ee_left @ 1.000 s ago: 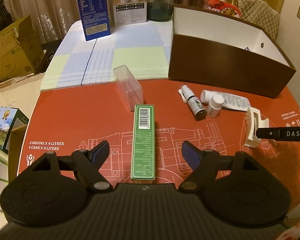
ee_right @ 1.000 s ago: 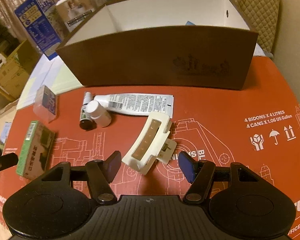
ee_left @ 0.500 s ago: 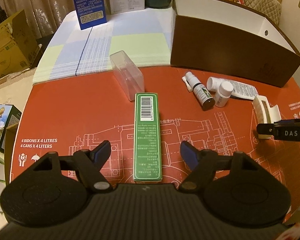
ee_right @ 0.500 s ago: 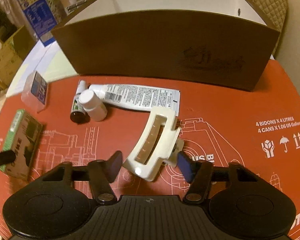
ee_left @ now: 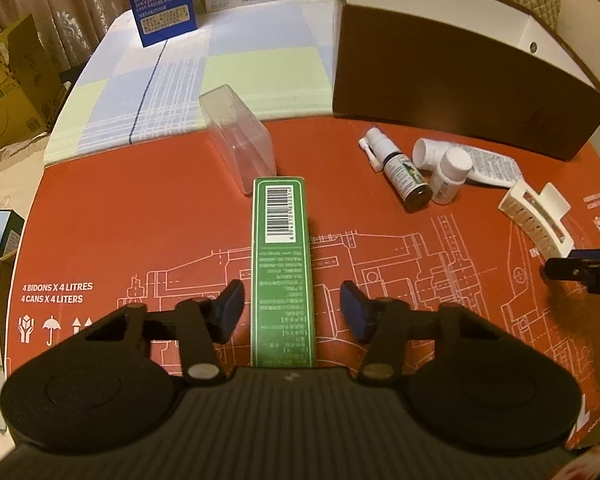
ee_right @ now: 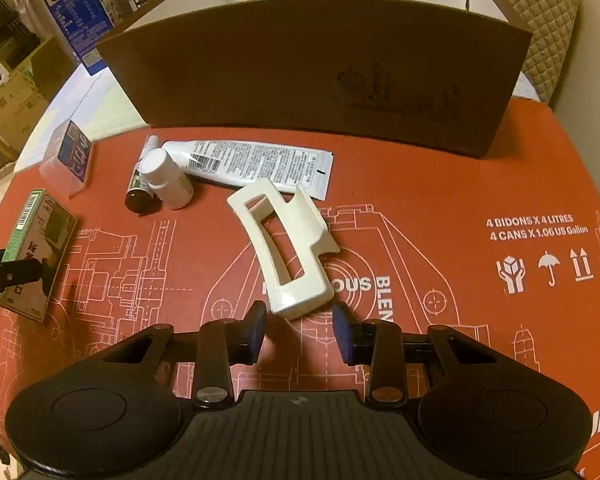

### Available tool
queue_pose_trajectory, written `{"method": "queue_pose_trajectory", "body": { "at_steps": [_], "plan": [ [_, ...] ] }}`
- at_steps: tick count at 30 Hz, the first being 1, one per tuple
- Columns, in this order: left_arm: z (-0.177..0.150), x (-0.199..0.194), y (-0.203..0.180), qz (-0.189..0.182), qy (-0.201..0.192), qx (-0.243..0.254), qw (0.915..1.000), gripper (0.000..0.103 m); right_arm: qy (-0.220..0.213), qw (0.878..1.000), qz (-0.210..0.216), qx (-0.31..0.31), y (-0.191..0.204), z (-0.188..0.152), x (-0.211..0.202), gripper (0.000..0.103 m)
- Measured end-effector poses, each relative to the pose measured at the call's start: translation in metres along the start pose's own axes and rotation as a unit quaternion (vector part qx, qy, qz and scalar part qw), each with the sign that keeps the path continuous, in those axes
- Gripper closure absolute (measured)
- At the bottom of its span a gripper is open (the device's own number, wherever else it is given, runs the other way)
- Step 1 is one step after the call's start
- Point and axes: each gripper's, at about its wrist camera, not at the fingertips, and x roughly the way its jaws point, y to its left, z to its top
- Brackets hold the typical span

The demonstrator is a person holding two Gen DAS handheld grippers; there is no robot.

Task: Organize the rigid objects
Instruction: 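Grasp the green barcode box with the left tool while the right tool grasps the white hair clip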

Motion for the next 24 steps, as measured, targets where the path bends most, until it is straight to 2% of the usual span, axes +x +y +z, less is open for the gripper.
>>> {"method": "queue_pose_trajectory", "body": {
  "at_steps": [3, 6, 10, 24],
  "plan": [
    [0.003, 0.005, -0.001, 0.006, 0.001, 0.004, 1.0, 0.062, -0.004, 1.0, 0.0, -0.012, 0.003, 0.001, -0.001, 0.064],
    [0.006, 0.008, -0.001, 0.012, -0.001, 0.01, 0.9999, 0.077, -0.012, 1.0, -0.003, -0.027, 0.005, 0.002, -0.002, 0.06],
    [0.008, 0.01, 0.001, 0.015, -0.003, 0.005, 0.9999, 0.077, -0.019, 0.999, -0.007, -0.046, 0.009, 0.009, 0.0, 0.058],
    [0.007, 0.009, -0.004, 0.024, -0.01, 0.01, 0.9996, 0.077, -0.037, 0.994, -0.022, -0.103, 0.022, 0.028, 0.015, 0.058]
  ]
}}
